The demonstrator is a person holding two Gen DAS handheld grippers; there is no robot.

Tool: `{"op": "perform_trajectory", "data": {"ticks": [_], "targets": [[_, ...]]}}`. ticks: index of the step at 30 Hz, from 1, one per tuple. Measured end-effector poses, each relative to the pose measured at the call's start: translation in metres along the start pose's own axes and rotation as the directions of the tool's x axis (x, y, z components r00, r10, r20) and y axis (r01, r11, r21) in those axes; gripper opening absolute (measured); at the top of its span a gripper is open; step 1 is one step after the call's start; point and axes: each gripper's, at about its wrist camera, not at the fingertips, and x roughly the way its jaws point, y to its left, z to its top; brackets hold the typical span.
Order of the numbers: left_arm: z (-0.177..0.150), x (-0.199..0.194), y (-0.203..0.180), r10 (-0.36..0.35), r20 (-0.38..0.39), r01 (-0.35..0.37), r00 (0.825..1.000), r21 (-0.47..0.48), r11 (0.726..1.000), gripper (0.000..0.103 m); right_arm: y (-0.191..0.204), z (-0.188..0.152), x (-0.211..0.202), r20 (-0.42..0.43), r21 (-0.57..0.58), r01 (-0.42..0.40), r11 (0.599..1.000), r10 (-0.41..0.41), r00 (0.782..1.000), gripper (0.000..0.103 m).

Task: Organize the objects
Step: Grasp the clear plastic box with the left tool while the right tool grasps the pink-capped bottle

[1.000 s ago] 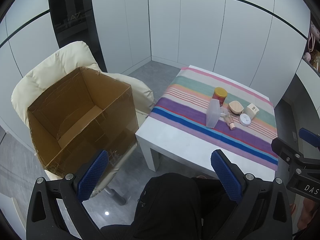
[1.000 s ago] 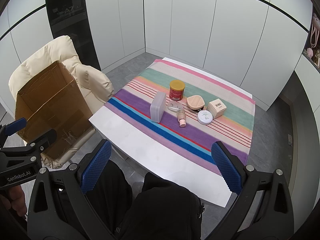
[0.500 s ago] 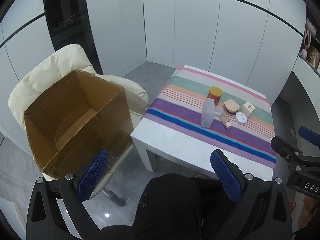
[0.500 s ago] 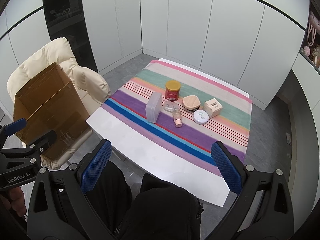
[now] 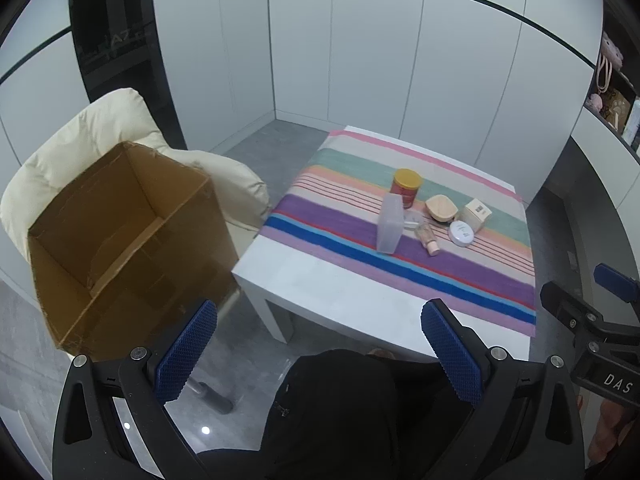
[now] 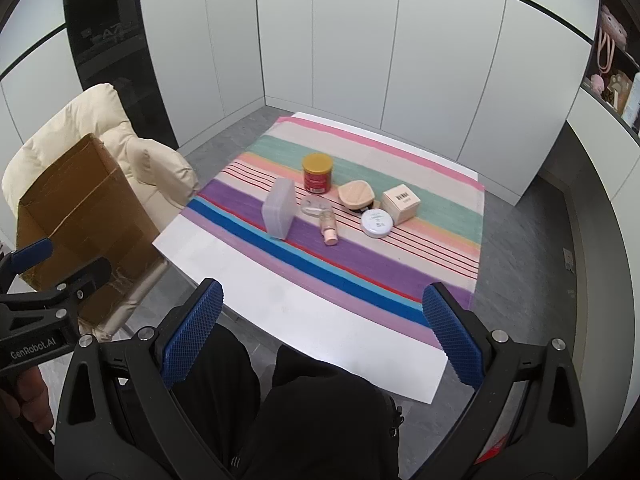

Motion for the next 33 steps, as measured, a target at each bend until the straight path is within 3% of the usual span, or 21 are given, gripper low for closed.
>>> {"op": "perform_trajectory", "data": {"ticks": [8, 16, 23, 29, 33], "targets": [[0.002, 0.013, -0.019, -0.08, -0.029, 0.08, 0.996, 0.013, 0.997, 0.102, -0.014, -0.005, 0.003, -0.009, 0.025, 0.035, 0.999, -0.035, 0.999, 0.101], [0.007, 0.022, -0.038, -0.076, -0.034, 0.079, 0.997, 0.079, 0.994, 0.103, -0.027, -0.007, 0.014, -0.035, 0.063, 0.056, 0.996, -0.054, 0.998, 0.101], [0.024, 0.048, -0.055, -0.056, -0.057, 0.064, 0.997, 0.138, 0.988, 0.103, -0.034, 0.009, 0.043, -0.056, 0.059, 0.108, 0.992, -0.104, 0.993, 0.101], [0.042, 0.075, -0.059, -0.062, -0.075, 0.071, 0.995, 0.119, 0.99, 0.103, -0.038, 0.023, 0.074, -0.104, 0.046, 0.12, 0.992, -0.115, 0.988, 0.101], [0.053, 0.098, -0.06, -0.093, -0.103, 0.102, 0.99, 0.086, 0.991, 0.103, -0.039, 0.028, 0.1, -0.157, 0.054, 0.088, 0.995, -0.079, 0.984, 0.101]]}}
